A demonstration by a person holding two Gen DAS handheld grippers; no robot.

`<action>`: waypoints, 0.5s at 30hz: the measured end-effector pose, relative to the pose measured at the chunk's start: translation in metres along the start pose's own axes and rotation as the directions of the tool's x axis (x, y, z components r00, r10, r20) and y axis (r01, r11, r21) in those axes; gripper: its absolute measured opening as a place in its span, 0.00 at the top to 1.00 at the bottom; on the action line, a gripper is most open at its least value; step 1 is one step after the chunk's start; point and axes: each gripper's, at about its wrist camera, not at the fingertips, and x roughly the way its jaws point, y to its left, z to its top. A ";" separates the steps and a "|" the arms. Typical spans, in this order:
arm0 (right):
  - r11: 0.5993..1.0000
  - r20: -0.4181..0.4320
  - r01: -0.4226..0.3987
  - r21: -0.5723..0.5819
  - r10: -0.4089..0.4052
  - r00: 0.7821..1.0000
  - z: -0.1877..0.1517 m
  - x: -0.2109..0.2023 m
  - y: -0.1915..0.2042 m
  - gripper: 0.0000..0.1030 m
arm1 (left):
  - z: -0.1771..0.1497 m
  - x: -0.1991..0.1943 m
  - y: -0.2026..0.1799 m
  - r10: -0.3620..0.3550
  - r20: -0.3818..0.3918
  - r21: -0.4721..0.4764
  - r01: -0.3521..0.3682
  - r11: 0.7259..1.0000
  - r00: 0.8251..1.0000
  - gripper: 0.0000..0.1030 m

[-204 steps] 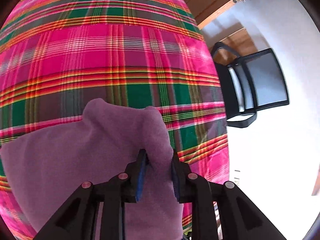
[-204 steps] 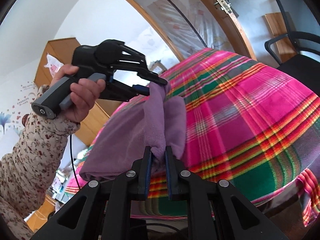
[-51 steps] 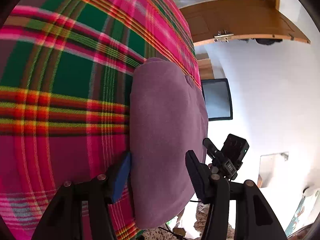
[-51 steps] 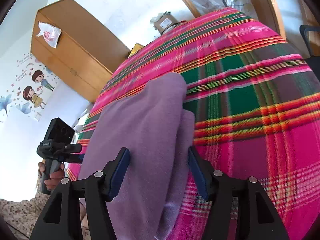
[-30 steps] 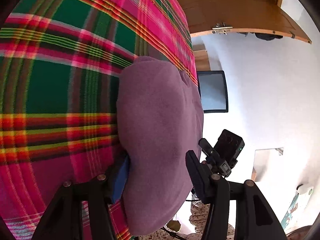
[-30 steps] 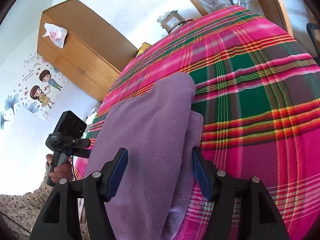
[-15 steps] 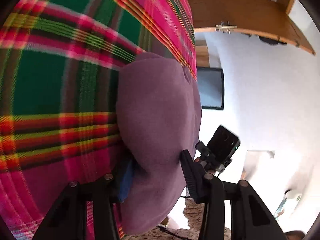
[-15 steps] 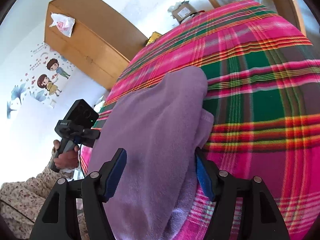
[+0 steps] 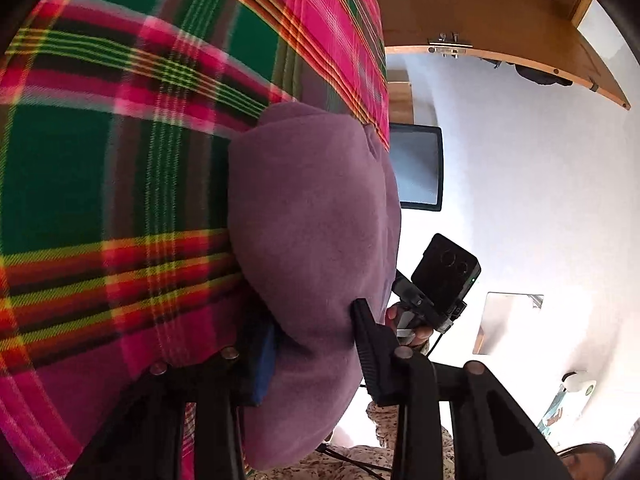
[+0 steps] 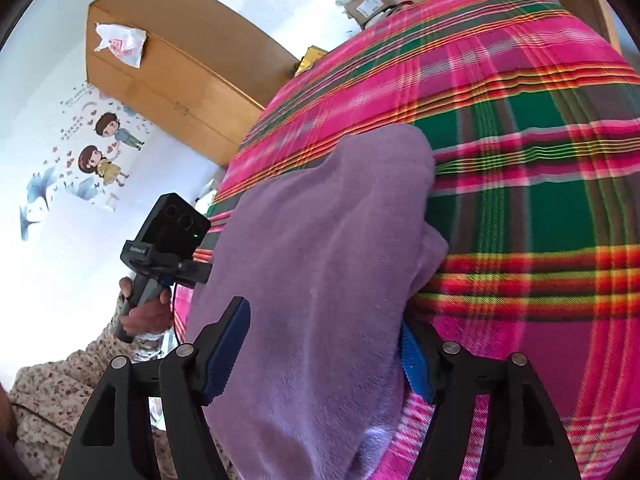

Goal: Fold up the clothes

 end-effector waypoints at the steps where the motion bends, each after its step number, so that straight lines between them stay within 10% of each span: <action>1: 1.000 -0.001 0.000 0.000 0.000 1.000 -0.001 -0.001 0.000 0.30 | 0.000 -0.001 0.001 0.000 -0.001 -0.001 0.000 1.000 1.000 0.65; 10: 1.000 0.019 0.018 0.012 -0.018 1.000 -0.005 0.004 0.009 0.32 | -0.002 0.002 -0.003 0.012 0.012 0.005 -0.012 1.000 1.000 0.65; 15: 0.998 0.035 0.016 0.059 -0.019 0.999 -0.010 0.006 0.003 0.61 | -0.002 0.002 -0.005 0.013 0.023 0.001 -0.013 1.000 1.000 0.65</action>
